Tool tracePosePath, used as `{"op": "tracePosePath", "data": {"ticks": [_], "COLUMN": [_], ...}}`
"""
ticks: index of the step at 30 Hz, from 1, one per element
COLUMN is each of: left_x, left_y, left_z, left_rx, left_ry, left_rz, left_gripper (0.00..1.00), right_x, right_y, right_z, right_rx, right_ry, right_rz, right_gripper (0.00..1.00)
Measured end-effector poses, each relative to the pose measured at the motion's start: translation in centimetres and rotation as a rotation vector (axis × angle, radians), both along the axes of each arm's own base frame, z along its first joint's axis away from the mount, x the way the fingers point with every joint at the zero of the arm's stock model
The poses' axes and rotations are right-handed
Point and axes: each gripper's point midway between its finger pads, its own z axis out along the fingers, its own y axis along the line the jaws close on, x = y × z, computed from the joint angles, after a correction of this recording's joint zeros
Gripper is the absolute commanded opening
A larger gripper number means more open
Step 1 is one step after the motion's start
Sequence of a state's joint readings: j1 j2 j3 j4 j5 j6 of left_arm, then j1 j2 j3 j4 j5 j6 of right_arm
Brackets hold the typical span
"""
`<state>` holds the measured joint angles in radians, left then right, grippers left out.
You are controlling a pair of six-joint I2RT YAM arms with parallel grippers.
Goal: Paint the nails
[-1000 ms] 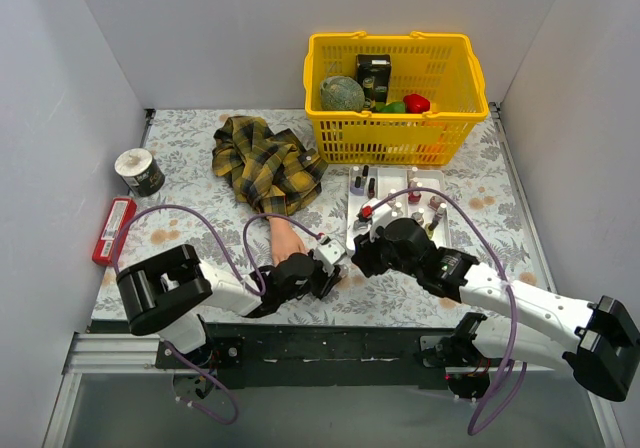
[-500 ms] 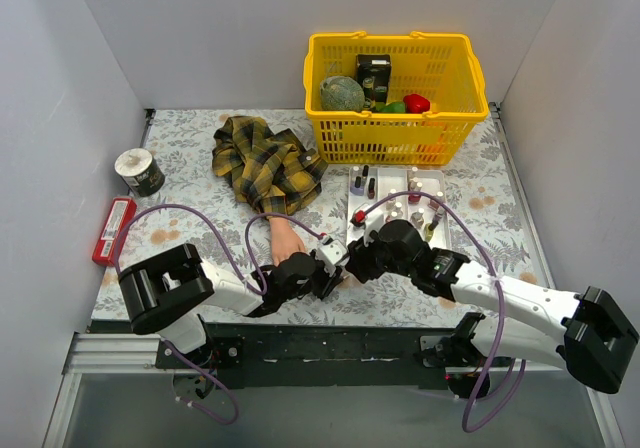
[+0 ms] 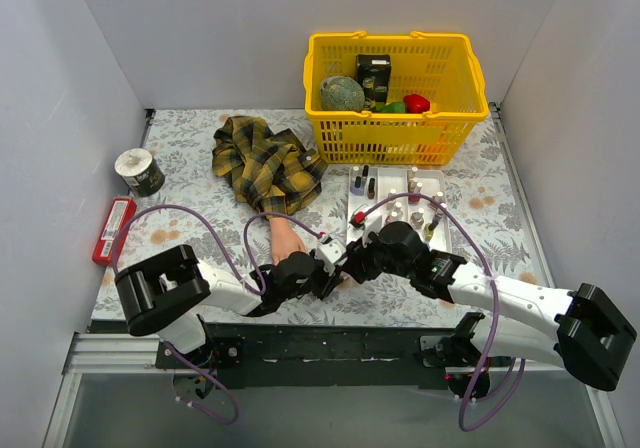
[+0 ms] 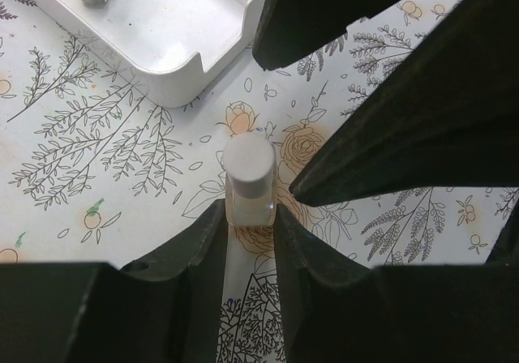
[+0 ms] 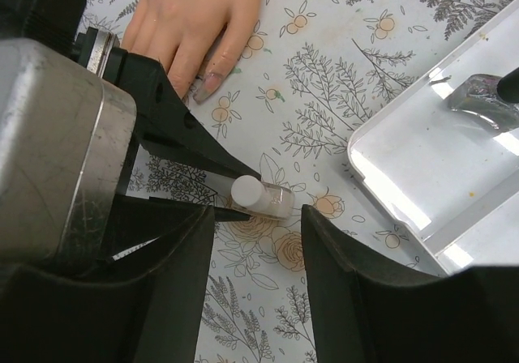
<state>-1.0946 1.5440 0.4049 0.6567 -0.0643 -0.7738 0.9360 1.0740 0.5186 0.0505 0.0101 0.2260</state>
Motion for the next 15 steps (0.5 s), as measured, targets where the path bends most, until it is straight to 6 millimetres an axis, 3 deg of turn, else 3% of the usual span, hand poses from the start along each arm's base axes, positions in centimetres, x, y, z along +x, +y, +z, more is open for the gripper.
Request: {"op": "tracePosePath", "data": {"ticks": [8, 15], "left_x": [-0.2, -0.3], "left_y": [-0.3, -0.5], "left_z": [1.2, 1.7], "left_rx": [-0.034, -0.051], "left_ry": [-0.001, -0.005], "left_rz": [-0.012, -0.022], "left_gripper": [0.17, 0.17], "right_x": [-0.1, 0.9], "right_y": [-0.1, -1.4], "right_z": [-0.1, 1.3], "right_rx": [0.031, 0.109], "right_ry": [0.002, -0.018], "right_rz": [-0.006, -0.053], "right_gripper": [0.54, 0.54]}}
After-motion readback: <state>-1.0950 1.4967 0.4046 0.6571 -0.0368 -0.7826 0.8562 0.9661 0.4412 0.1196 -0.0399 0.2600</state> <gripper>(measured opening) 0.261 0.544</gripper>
